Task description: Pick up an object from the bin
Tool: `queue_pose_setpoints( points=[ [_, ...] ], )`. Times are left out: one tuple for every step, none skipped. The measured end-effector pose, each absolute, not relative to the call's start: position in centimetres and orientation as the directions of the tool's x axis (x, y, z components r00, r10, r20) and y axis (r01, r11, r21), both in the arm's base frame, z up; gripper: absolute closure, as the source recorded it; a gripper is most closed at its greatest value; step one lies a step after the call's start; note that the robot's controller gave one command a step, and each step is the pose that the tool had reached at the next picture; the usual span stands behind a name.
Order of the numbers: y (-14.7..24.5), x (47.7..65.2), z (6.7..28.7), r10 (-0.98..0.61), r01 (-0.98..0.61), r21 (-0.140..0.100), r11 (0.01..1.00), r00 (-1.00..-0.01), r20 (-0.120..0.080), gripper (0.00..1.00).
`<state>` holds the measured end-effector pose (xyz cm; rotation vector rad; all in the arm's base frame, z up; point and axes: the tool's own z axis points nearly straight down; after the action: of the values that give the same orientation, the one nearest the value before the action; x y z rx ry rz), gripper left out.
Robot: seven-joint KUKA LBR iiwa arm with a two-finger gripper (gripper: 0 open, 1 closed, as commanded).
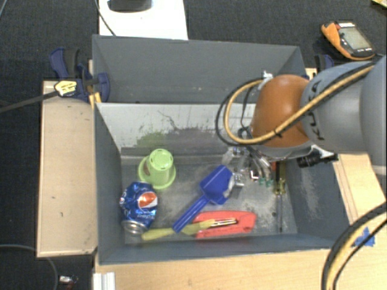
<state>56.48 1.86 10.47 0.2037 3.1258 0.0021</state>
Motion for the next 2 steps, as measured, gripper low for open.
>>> queue_pose_setpoints(
  points=[
    [3.9, 57.7, 10.3, 0.089, 0.089, 0.002, 0.996, -0.996, -0.014, 0.00],
    [2.8, 59.0, 7.7, 0.234, 0.234, 0.006, 0.972, -0.972, -0.019, 0.00]
  ],
)
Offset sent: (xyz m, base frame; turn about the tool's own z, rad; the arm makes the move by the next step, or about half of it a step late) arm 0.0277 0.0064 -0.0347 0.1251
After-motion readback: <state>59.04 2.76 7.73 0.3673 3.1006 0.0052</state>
